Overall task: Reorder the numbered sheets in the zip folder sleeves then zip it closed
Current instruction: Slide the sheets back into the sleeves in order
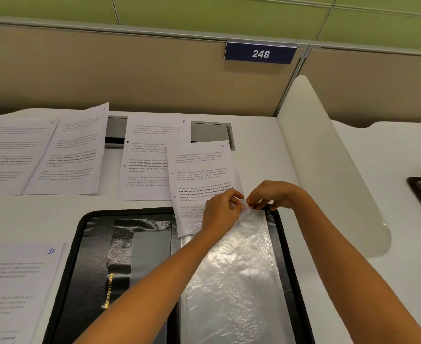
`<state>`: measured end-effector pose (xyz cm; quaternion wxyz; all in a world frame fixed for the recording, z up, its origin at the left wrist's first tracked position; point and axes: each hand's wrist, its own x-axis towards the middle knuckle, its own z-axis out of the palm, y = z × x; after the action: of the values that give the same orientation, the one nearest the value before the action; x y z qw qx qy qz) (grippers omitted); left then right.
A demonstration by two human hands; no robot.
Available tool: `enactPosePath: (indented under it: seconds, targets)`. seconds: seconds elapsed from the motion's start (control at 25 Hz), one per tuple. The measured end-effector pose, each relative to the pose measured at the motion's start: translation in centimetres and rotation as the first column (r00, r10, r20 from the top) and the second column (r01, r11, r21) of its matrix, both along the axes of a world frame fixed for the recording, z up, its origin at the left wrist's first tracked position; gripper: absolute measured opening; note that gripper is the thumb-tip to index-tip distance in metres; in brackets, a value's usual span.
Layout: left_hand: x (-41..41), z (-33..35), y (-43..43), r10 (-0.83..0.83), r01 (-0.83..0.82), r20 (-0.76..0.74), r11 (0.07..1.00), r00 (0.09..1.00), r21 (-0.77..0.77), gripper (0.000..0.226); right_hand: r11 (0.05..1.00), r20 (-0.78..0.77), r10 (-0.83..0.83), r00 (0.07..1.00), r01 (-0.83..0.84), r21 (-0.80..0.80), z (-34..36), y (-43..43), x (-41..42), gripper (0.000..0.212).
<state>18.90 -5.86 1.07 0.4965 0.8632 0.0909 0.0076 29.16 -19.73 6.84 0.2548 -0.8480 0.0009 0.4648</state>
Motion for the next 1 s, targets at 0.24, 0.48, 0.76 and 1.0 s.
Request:
enactPosePath:
  seconds: [0.24,0.48,0.76,1.0]
  targets:
    - [0.2,-0.6,-0.2,0.063,-0.066,-0.029,0.994,0.998,-0.083,0.015,1.000,-0.019,-0.005,1.000,0.005,0.013,-0.6,-0.4,-0.4,0.022]
    - [0.1,-0.9,-0.4,0.036,-0.036,-0.009,0.998,0.999,-0.058,0.008,1.000,0.051,0.002,0.999,-0.003,0.011,-0.6,-0.7,-0.3,0.011]
    - [0.2,-0.5,0.0,-0.004,0.010,-0.053,0.993,0.999,0.120,0.010,0.992,0.061,-0.123,0.990,0.124,-0.003,-1.5,0.5,0.0,0.036]
    - [0.1,-0.2,-0.5,-0.022,0.030,-0.047,0.985,0.999,0.169,0.011,0.989,0.110,-0.148,0.983,0.147,0.020,-2.1,2.2,0.9,0.022]
